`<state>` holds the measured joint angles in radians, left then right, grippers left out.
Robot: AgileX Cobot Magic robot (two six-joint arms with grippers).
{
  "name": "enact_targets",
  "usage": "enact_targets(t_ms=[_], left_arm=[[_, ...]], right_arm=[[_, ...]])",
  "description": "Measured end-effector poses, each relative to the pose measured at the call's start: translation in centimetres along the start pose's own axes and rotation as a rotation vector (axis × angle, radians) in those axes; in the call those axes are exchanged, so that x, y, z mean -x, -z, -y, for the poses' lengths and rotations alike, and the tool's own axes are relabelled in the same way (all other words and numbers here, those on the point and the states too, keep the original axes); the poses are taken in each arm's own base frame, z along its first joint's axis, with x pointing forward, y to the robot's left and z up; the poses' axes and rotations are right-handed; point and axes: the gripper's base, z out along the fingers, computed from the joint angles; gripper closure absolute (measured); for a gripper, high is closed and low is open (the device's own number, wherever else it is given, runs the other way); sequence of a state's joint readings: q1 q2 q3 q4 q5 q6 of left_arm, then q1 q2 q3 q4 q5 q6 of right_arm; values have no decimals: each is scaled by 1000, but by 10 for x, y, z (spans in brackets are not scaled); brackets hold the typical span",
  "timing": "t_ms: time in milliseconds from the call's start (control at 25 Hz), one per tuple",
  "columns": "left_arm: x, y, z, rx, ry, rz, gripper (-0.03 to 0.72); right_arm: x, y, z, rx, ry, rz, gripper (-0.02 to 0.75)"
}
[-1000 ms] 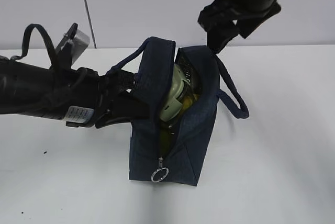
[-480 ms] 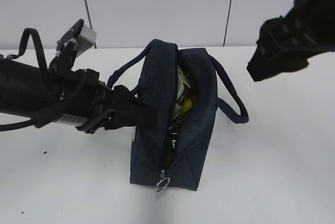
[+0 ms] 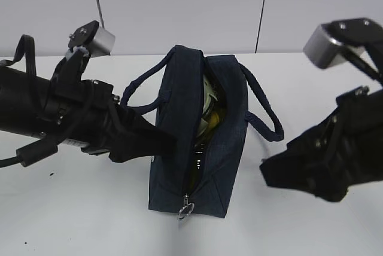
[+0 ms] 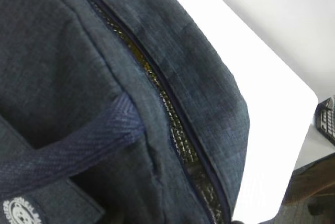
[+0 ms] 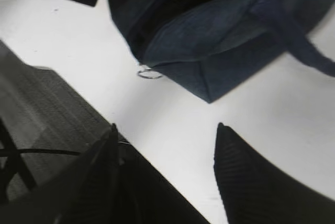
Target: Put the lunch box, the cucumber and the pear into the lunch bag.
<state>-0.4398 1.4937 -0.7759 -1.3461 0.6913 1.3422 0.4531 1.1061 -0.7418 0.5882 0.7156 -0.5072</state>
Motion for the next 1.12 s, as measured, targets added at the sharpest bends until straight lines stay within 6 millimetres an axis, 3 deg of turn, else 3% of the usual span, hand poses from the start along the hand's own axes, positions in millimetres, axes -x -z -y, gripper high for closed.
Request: enact_targets(t_ms=[240,440,640,880,1120], left_arm=[[0,-1,2,-6,-58,-4,316],[0,-7,5,47,-92,-1,316],[1,-8,-2,121,-86,12,330],[-4,-20,-9,100,-15,-6,434],[-5,-23,-11,102,3,-8,450]], right_arm=[[-29,-22,-11,200,84,122,289],[-49,-32,-10,239,69,195,291],[-49,-33,-10,241,27,227,293],[-44,-31,-10,258,-57,279,294],[-44,-31,-10,253,-43,282,297]])
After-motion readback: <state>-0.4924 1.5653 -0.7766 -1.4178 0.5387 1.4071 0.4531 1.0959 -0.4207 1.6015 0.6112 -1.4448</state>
